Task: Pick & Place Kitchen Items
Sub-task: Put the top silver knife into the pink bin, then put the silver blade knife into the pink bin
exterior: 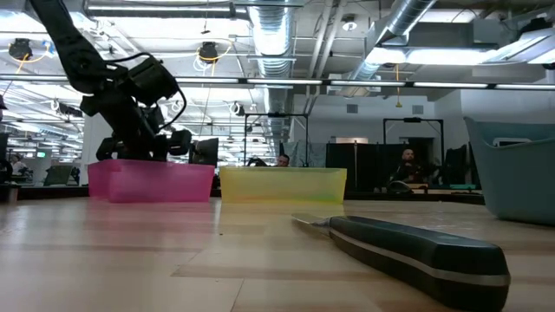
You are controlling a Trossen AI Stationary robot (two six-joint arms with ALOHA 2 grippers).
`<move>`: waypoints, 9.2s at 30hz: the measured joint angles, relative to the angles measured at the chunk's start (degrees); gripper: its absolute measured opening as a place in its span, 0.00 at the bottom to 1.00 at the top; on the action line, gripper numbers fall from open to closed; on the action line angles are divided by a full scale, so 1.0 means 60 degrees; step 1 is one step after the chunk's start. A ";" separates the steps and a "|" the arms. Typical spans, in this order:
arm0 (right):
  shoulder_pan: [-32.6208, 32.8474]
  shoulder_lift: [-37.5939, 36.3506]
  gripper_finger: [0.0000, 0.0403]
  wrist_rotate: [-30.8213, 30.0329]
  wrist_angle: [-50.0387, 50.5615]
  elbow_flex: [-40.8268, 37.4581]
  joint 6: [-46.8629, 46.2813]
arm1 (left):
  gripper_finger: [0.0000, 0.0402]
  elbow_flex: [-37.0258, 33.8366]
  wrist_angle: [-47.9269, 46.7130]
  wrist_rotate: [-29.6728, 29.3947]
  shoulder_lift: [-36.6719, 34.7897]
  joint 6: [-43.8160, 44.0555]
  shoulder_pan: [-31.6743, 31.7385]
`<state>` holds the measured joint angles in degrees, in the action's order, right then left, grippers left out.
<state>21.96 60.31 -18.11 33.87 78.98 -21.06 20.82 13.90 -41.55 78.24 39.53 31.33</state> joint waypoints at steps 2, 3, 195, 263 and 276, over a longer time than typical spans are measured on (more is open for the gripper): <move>0.0002 -0.0002 0.50 0.0000 0.0000 0.0000 0.0000 | 0.12 0.0000 0.0042 -0.0006 0.0025 0.0010 0.0000; 0.0001 0.0000 0.50 0.0000 0.0000 0.0000 0.0000 | 0.13 0.0000 0.0045 -0.0006 0.0035 0.0001 0.0000; 0.1342 0.5384 0.31 0.0080 0.3323 0.3515 -0.4750 | 0.13 0.2390 0.2836 0.8631 0.5022 -0.8428 -0.7042; 0.0702 0.4929 0.31 0.0044 0.3368 0.3526 -0.3413 | 0.16 0.2338 -0.0712 -0.2741 -0.1730 -0.2083 -0.1099; 0.0625 0.4932 0.31 0.0041 0.3504 0.3526 -0.3421 | 0.16 0.2335 -0.1941 -0.1471 0.0001 -0.0161 -0.0050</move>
<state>25.71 89.91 -17.86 54.89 100.14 -41.58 34.83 2.25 -50.37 78.25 38.57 31.03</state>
